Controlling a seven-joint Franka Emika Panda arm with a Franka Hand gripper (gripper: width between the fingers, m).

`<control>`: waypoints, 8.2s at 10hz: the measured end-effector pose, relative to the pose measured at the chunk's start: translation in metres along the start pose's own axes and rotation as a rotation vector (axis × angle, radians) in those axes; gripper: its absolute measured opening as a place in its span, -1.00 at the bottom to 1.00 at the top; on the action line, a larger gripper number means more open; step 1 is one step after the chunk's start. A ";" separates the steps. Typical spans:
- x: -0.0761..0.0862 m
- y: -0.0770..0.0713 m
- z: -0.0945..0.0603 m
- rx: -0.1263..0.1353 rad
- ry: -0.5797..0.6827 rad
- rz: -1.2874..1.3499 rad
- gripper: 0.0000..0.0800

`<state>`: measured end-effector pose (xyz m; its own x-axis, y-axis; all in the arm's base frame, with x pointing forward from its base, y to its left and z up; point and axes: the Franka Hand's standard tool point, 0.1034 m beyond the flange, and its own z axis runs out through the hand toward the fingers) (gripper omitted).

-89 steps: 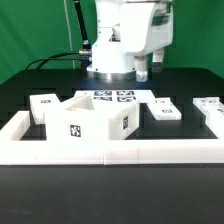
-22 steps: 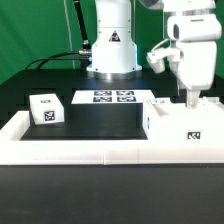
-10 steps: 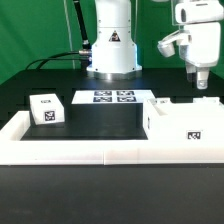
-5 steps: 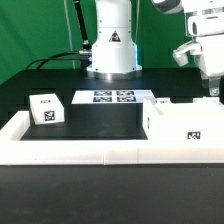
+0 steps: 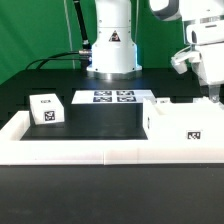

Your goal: Assemble cabinet

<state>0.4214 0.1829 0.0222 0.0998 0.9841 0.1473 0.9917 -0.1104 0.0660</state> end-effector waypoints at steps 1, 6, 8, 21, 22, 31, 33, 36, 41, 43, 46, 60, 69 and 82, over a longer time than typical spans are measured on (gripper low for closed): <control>-0.001 0.002 0.001 0.001 0.000 0.004 0.99; 0.001 -0.003 0.007 0.011 0.002 0.012 0.57; 0.001 -0.003 0.008 0.013 0.000 0.013 0.07; -0.031 0.011 -0.040 -0.029 -0.045 0.004 -0.83; -0.041 0.014 -0.043 -0.033 -0.049 0.010 -0.83; -0.060 0.027 -0.044 -0.040 -0.052 0.029 -0.83; -0.061 0.027 -0.044 -0.039 -0.053 0.032 -0.83; -0.062 0.027 -0.043 -0.036 -0.054 0.035 -0.83; -0.063 0.043 -0.043 -0.034 -0.059 0.043 -0.83; -0.062 0.044 -0.042 -0.033 -0.059 0.044 -0.83; -0.057 0.044 -0.041 -0.034 -0.056 0.042 -0.83; -0.057 0.069 -0.040 0.024 -0.091 0.055 -0.83; -0.058 0.086 -0.040 0.037 -0.098 0.026 -0.83; -0.065 0.165 -0.036 0.067 -0.123 0.107 -0.82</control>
Offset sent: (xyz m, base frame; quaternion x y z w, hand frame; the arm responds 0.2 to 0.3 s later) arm 0.0017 0.0096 -0.0042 -0.0113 0.0054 0.0092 0.9999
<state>0.5757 0.0960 0.0595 0.2102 0.9772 0.0282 0.9776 -0.2100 -0.0100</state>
